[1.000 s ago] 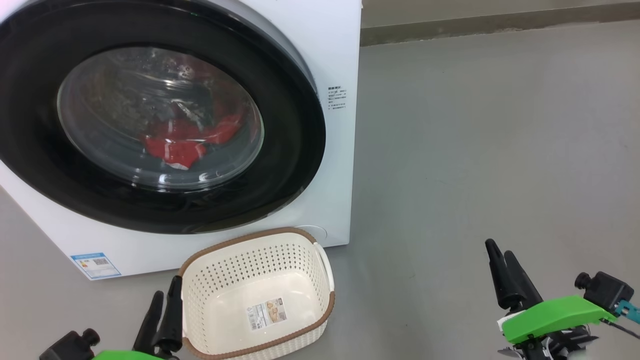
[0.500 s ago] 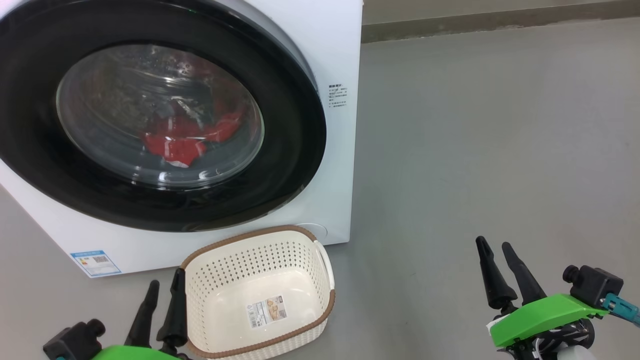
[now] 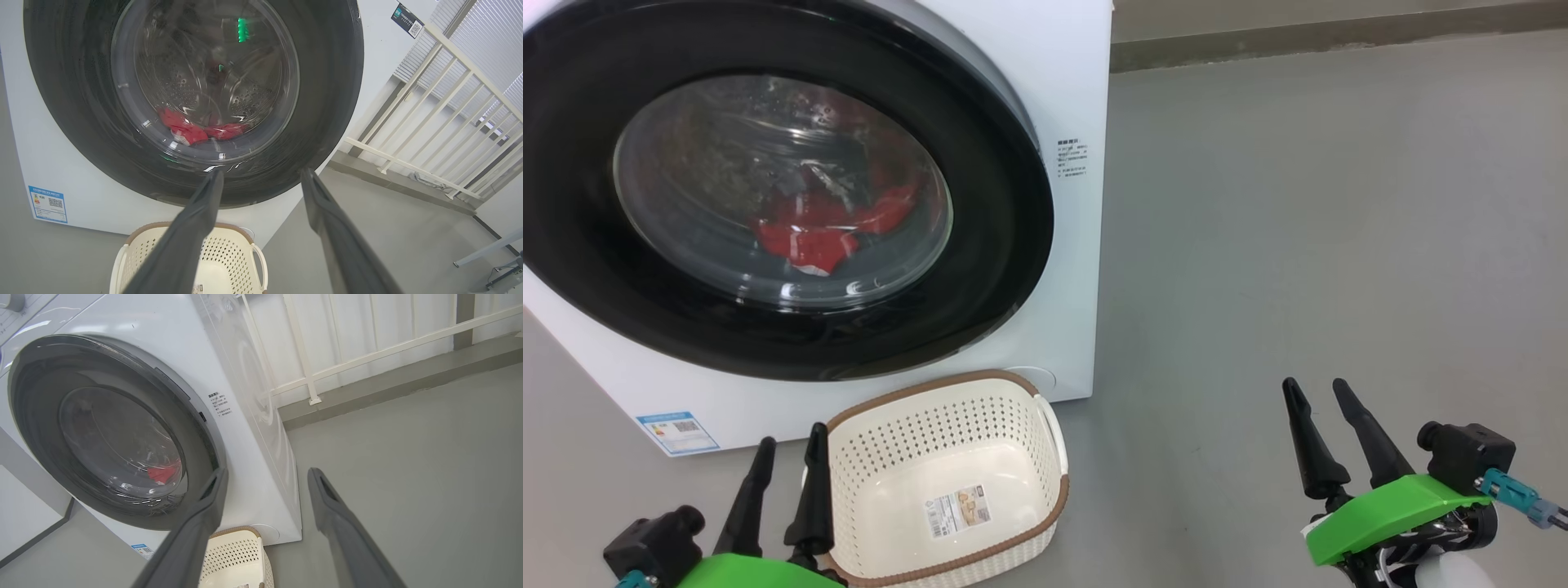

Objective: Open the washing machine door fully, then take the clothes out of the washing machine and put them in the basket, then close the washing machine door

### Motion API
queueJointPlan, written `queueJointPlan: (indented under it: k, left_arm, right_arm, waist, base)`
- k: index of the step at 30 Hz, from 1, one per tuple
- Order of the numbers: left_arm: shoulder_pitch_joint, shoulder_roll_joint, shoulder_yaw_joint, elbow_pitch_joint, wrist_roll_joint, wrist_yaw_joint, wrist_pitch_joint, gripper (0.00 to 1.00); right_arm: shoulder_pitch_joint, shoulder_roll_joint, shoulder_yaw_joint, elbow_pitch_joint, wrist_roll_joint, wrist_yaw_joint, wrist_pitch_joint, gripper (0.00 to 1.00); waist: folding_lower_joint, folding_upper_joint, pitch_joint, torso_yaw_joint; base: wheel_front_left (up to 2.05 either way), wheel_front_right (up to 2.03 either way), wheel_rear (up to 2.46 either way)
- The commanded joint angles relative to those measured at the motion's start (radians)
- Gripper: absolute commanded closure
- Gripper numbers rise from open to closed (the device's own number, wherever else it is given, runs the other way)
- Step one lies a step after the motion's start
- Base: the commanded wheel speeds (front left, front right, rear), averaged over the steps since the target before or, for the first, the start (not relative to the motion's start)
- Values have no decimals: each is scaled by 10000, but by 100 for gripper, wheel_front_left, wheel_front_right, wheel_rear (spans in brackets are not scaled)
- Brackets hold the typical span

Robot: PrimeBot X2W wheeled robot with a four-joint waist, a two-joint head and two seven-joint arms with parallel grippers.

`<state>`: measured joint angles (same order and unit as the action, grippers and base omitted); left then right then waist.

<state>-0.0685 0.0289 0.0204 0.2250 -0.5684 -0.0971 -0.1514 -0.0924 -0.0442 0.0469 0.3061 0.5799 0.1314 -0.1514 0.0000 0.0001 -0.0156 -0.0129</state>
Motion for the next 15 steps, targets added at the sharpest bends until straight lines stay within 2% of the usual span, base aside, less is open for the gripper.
queueJointPlan:
  k: [1, 15]
  left_arm:
    - [-490, 177, 178, -338, 385, 34, -163, 0]
    - [-633, 194, 221, -363, 1869, 137, -604, 0]
  right_arm:
    - [-486, -126, 226, -277, -432, -6, -161, 0]
    - [-652, -141, 281, -364, -2350, -6, -603, 0]
  waist:
    - [0, -1, -18, 0]
    - [0, -1, -32, 2]
  base:
    - [0, 0, 0]
    - [0, 0, 0]
